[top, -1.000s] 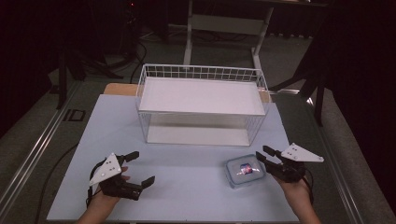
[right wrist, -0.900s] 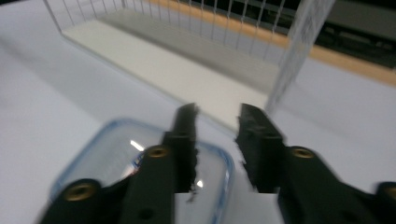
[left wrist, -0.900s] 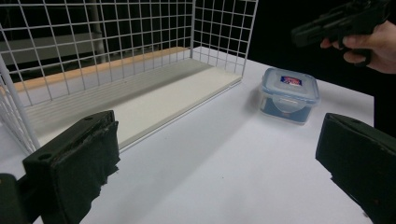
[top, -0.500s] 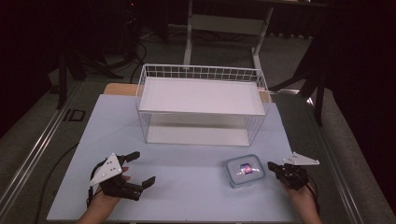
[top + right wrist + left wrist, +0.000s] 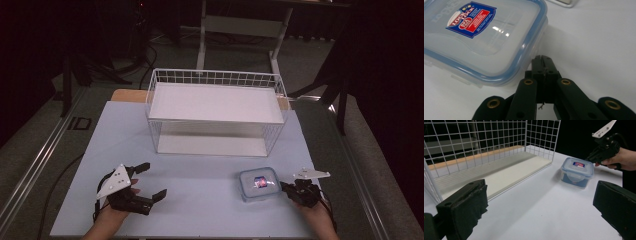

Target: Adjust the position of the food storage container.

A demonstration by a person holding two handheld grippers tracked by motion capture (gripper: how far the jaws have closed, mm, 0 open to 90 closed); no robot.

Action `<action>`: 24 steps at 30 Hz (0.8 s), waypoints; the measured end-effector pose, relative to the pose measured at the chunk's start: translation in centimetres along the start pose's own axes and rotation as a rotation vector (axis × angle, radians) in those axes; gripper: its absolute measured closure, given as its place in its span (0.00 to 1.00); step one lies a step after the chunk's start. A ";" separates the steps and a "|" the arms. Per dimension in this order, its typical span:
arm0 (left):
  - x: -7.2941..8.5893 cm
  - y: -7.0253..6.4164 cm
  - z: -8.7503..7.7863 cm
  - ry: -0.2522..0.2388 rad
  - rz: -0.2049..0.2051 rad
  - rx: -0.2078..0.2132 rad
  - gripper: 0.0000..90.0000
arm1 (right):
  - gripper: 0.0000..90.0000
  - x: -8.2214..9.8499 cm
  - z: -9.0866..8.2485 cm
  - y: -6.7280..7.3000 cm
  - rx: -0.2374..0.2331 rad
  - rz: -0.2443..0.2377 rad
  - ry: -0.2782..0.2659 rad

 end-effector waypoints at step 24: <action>0.2 0.0 0.0 0.006 -0.001 0.006 0.00 | 1.00 -3.5 2.8 5.5 -0.083 -0.070 0.054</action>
Point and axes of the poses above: each handheld gripper's, and its own axes: z roughly forward along the jaws, x roughly out of its underside, y roughly to its left, the point moved 4 cm from there along z, roughly forward along the jaws, and after that the axes turned 4 degrees about y, right-handed, at the moved point
